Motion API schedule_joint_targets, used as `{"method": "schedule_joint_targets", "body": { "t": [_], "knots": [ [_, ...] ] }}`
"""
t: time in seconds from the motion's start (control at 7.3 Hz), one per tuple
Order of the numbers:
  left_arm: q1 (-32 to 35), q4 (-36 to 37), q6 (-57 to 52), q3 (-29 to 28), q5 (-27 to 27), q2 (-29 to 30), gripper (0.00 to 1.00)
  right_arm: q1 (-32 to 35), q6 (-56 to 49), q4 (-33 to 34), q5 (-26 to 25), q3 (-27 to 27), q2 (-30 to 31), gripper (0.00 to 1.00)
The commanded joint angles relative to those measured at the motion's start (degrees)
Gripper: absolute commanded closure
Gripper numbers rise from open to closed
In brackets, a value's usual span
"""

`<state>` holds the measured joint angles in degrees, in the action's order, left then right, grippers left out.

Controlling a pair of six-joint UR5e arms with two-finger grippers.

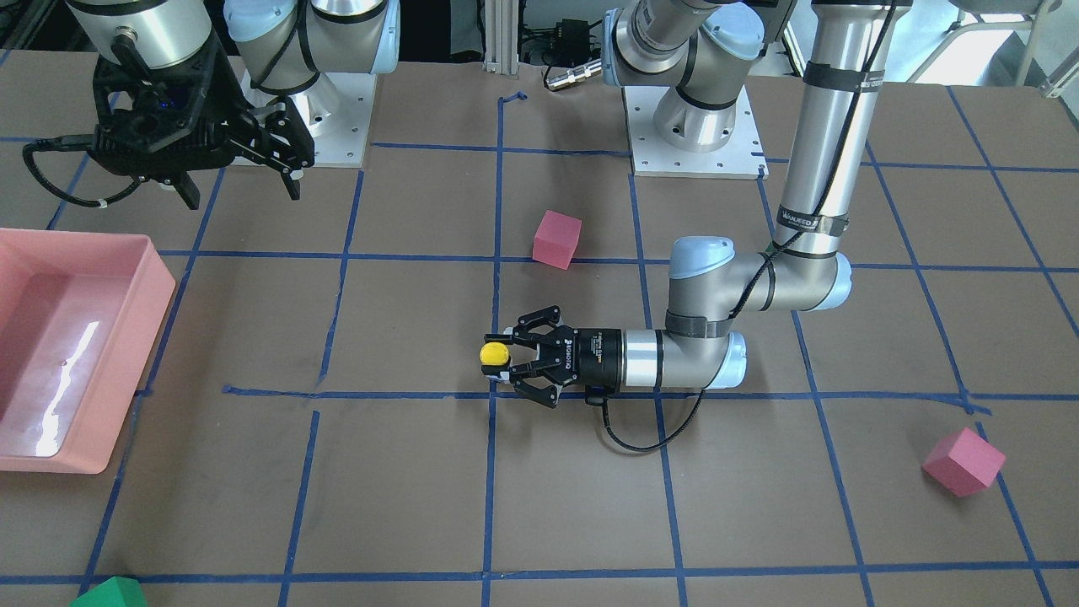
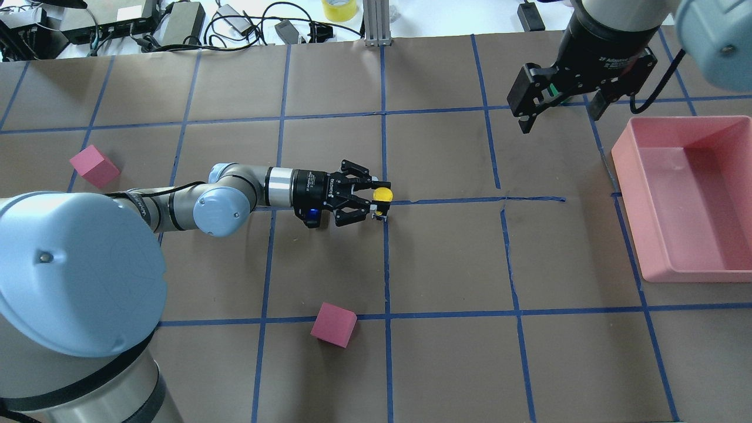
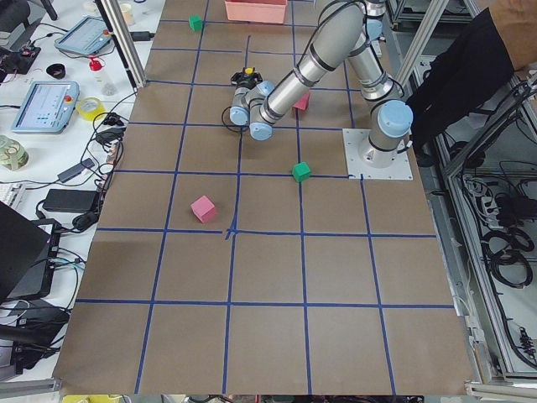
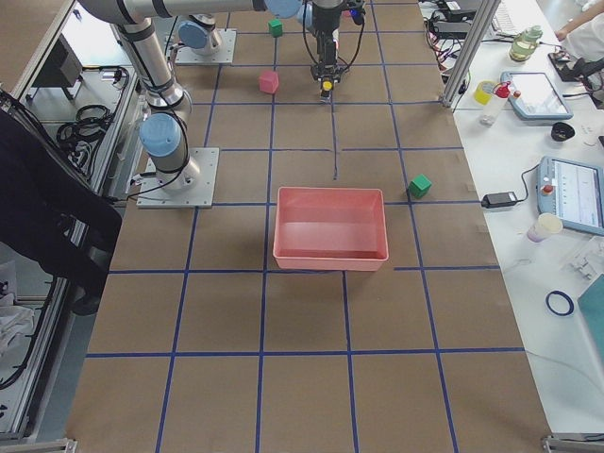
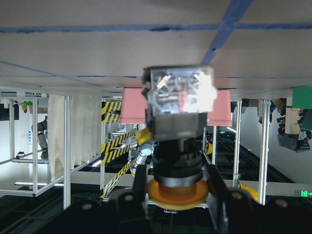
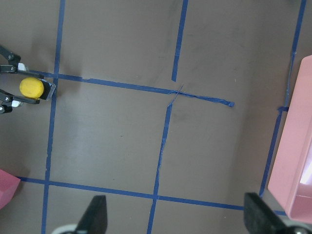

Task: Align button upright
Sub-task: 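Set the button down upright and open the left gripper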

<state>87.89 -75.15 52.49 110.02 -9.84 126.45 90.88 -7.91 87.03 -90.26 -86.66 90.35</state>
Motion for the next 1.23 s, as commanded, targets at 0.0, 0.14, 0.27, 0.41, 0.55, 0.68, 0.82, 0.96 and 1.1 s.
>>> {"method": "schedule_joint_targets", "body": {
  "t": [0.0,0.14,0.27,0.41,0.55,0.68,0.82,0.96,1.1],
  "knots": [
    [-0.09,0.00,-0.02,-0.33,-0.09,0.20,0.85,0.00,0.09,-0.01,0.00,0.00,0.08,0.00],
    [0.00,0.00,-0.10,-0.24,-0.18,0.20,0.59,0.00,0.00,-0.01,0.00,0.00,0.00,0.00],
    [0.00,0.00,-0.10,-0.24,-0.27,0.20,0.34,-0.09,0.00,-0.01,-0.09,0.00,0.00,0.00],
    [0.00,0.00,-0.10,-0.24,-0.35,0.20,0.24,-0.09,0.00,-0.01,-0.09,0.00,0.00,0.00],
    [0.00,0.00,-0.02,-0.24,-2.53,-0.15,0.15,-0.09,0.09,-0.01,0.00,0.00,0.00,0.00],
    [0.00,0.00,0.42,-0.33,-4.38,-1.02,0.11,-0.09,0.00,-0.01,-0.09,0.00,0.00,0.00],
    [-0.09,0.18,1.47,-0.77,-8.05,-2.60,0.02,-0.09,0.00,-0.10,-0.09,0.00,0.00,0.00],
    [-0.35,0.70,4.87,-3.55,-15.22,-5.57,0.00,-0.09,0.00,-0.10,0.00,0.00,0.00,0.00],
    [-0.70,0.62,13.69,-9.41,-20.34,-8.38,0.00,-0.09,0.00,-0.10,-0.09,0.00,0.00,0.00]
  ]
}}
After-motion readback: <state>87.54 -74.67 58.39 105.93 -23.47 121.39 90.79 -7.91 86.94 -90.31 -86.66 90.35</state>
